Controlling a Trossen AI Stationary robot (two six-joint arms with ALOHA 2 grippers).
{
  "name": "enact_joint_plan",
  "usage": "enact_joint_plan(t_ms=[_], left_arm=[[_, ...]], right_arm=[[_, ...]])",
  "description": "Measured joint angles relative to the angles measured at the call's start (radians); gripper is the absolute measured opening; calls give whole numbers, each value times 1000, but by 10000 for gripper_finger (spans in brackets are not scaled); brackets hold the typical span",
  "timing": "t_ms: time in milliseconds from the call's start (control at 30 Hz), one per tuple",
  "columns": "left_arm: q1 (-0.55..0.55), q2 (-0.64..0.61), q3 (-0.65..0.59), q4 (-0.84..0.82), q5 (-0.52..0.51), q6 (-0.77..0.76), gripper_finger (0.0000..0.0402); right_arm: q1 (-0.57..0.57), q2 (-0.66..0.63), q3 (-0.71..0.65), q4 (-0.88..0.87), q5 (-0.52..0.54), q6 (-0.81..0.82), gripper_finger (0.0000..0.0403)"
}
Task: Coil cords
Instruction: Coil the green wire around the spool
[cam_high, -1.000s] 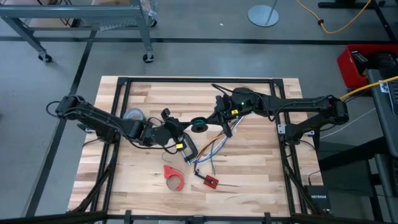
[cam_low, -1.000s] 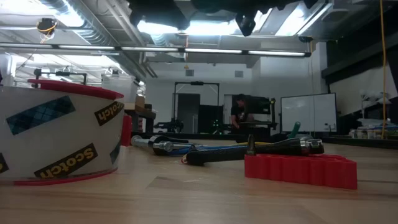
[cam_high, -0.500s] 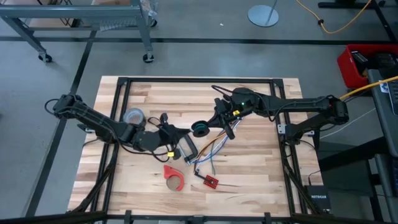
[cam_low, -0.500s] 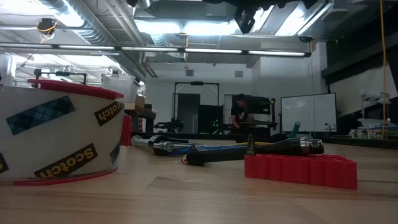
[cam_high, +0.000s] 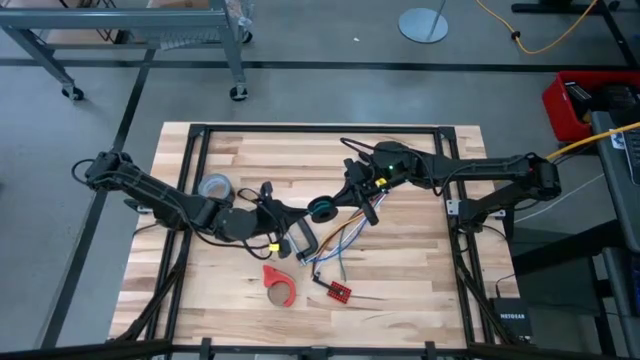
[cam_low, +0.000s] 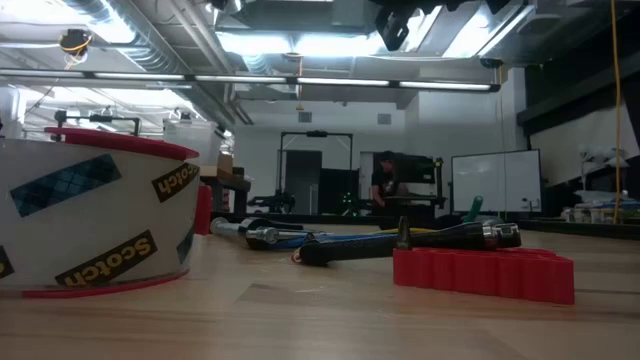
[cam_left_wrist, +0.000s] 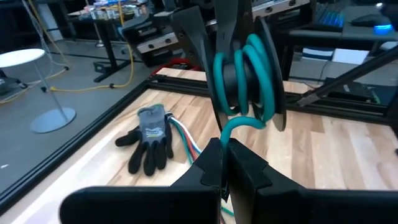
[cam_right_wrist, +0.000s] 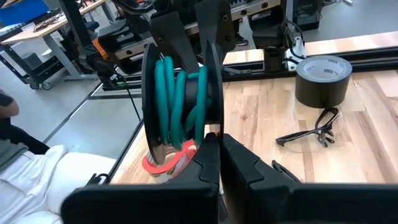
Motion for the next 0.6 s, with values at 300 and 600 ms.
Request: enact_joint_plan(t_ms=[300, 600], left_arm=[[23, 0, 0, 41, 31, 30, 0], [44, 0, 0, 50, 39, 20, 12]], right_arm=[[0, 0, 0, 34, -2, -3, 3], [0, 0, -1, 38, 5, -4, 3]])
